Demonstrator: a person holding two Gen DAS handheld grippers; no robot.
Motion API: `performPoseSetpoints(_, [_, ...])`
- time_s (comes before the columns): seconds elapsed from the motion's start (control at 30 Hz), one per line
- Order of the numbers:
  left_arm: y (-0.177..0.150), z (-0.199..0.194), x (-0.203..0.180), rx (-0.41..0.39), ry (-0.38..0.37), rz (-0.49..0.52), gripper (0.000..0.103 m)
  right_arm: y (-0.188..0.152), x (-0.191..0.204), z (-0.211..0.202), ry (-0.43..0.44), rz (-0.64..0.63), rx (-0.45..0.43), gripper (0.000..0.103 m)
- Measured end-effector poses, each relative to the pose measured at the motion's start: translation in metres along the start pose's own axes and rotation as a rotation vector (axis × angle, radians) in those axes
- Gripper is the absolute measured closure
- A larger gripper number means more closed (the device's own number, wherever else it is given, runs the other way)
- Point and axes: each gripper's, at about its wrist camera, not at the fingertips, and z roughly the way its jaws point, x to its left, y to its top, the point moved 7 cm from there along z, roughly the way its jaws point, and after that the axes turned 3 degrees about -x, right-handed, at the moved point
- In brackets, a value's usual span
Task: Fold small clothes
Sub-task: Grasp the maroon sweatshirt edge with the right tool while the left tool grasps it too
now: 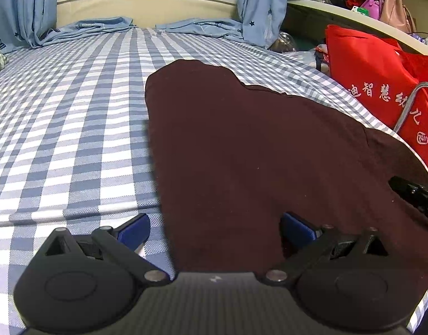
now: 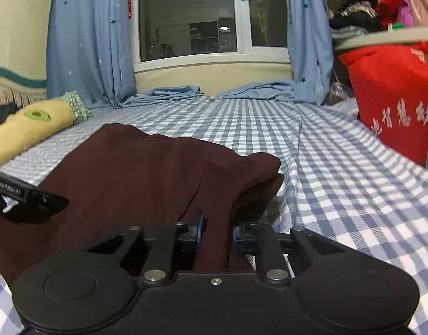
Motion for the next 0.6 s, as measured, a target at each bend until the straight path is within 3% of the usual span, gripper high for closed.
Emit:
performPoseSetpoints(0.1, [0.001,0.0,-0.001,-0.003,0.009,0.002,0.001,0.0,0.0,-0.001,-0.002,0.002,-0.007,0.084])
performPoseSetpoints(0.17, [0.005,-0.001,-0.005,-0.009,-0.004,0.006,0.018,0.002,0.002,-0.002,-0.003,-0.003,-0.016,0.086])
performPoseSetpoints(0.23, [0.01,-0.005,-0.011,-0.015,-0.004,0.013,0.026,0.005,0.005,-0.004,-0.003,-0.01,-0.025,0.089])
performPoseSetpoints(0.6, [0.018,-0.003,-0.018,-0.008,0.047,0.001,0.047,0.006,0.004,-0.002,-0.005,-0.004,-0.024,0.09])
